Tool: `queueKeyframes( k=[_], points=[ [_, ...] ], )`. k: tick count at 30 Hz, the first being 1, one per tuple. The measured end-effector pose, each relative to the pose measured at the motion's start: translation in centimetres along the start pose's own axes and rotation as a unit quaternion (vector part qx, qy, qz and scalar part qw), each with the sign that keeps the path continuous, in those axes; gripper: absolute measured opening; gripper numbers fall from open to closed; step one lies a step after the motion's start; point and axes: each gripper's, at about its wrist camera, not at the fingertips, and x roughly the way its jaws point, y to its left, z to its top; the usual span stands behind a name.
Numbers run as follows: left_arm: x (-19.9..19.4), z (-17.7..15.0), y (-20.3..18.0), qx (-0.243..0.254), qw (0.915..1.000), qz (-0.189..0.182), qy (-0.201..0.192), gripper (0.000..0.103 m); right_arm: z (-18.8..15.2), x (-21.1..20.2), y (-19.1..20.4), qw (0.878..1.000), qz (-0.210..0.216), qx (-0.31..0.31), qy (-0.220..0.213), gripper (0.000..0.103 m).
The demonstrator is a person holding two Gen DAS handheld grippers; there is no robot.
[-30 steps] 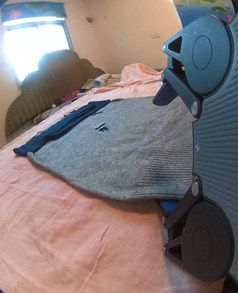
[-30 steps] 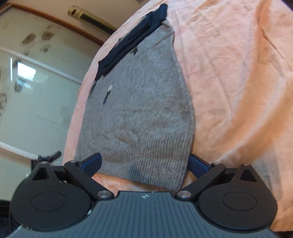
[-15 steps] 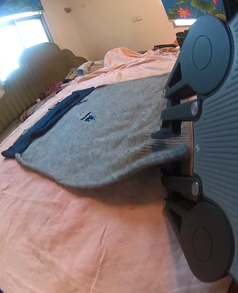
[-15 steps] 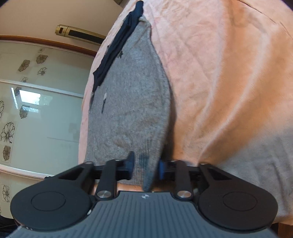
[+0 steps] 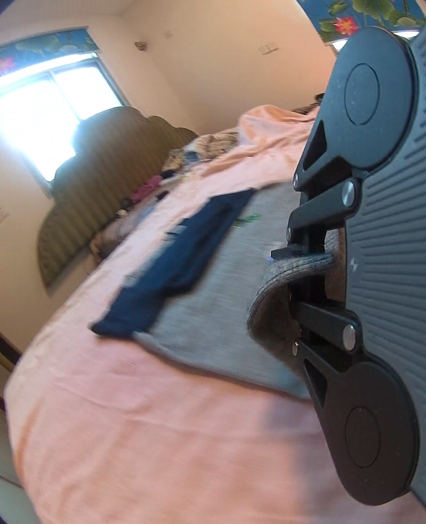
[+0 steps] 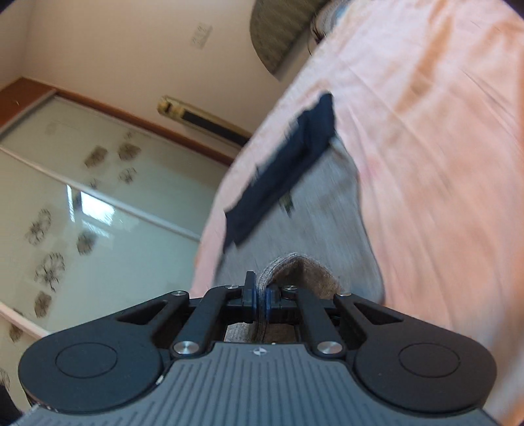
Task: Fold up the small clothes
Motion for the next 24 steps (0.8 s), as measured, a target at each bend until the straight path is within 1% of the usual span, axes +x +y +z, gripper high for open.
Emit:
queueKeyframes(
  k=[2, 5, 9, 11, 14, 16, 17, 18, 19, 20, 21, 22, 23, 24],
  points=[
    [1.9, 3.1, -0.5, 0.003, 0.9998, -0.002, -0.020, 0.005, 3.2, 2.4, -0.3, 1.000, 0.012, 0.005, -0.017, 0.012],
    [5.1, 7.8, -1.0, -0.002, 0.9993, -0.005, -0.036, 0.005, 8.2, 6.3, -1.2, 0.999, 0.026, 0.021, -0.029, 0.012],
    [10.3, 13.4, -2.2, 0.030, 0.9983, 0.016, -0.047, 0.005, 14.2, 11.7, -2.3, 0.999, 0.020, 0.028, -0.036, 0.012],
    [12.7, 16.0, -2.5, 0.044, 0.9973, 0.029, -0.052, 0.005, 17.0, 14.3, -2.9, 0.999, 0.009, 0.026, -0.037, 0.012],
    [16.5, 19.5, -2.2, 0.045, 0.9957, 0.055, -0.060, 0.005, 20.6, 18.2, -4.6, 0.998, -0.020, 0.034, -0.042, 0.012],
    [19.4, 21.1, -1.8, 0.051, 0.9924, 0.090, -0.067, 0.005, 22.2, 20.7, -5.9, 0.997, -0.041, 0.039, -0.044, 0.012],
    [20.9, 21.7, -1.5, 0.059, 0.9905, 0.108, -0.061, 0.005, 22.7, 21.9, -6.6, 0.997, -0.052, 0.043, -0.041, 0.014],
    [22.7, 22.2, -1.1, 0.067, 0.9871, 0.137, -0.047, 0.005, 22.9, 22.9, -7.3, 0.996, -0.068, 0.047, -0.042, 0.017],
    [24.0, 22.4, -0.6, 0.063, 0.9839, 0.164, -0.034, 0.006, 22.9, 23.7, -7.7, 0.994, -0.091, 0.052, -0.043, 0.031],
    [24.8, 22.3, 0.1, 0.053, 0.9822, 0.179, -0.018, 0.009, 22.7, 24.2, -8.0, 0.991, -0.113, 0.055, -0.045, 0.061],
    [25.1, 22.0, 0.5, 0.039, 0.9820, 0.185, -0.010, 0.012, 22.3, 24.0, -8.1, 0.991, -0.110, 0.055, -0.057, 0.066],
    [24.6, 21.3, 1.0, 0.022, 0.9829, 0.182, -0.014, 0.019, 21.8, 23.5, -7.9, 0.992, -0.094, 0.054, -0.071, 0.068],
    [23.7, 20.6, 1.1, 0.015, 0.9839, 0.176, -0.028, 0.034, 21.2, 22.8, -7.6, 0.992, -0.085, 0.052, -0.080, 0.071],
    [22.2, 19.8, 1.0, 0.019, 0.9844, 0.168, -0.049, 0.045, 20.5, 21.8, -7.1, 0.993, -0.075, 0.046, -0.084, 0.071]
  ],
)
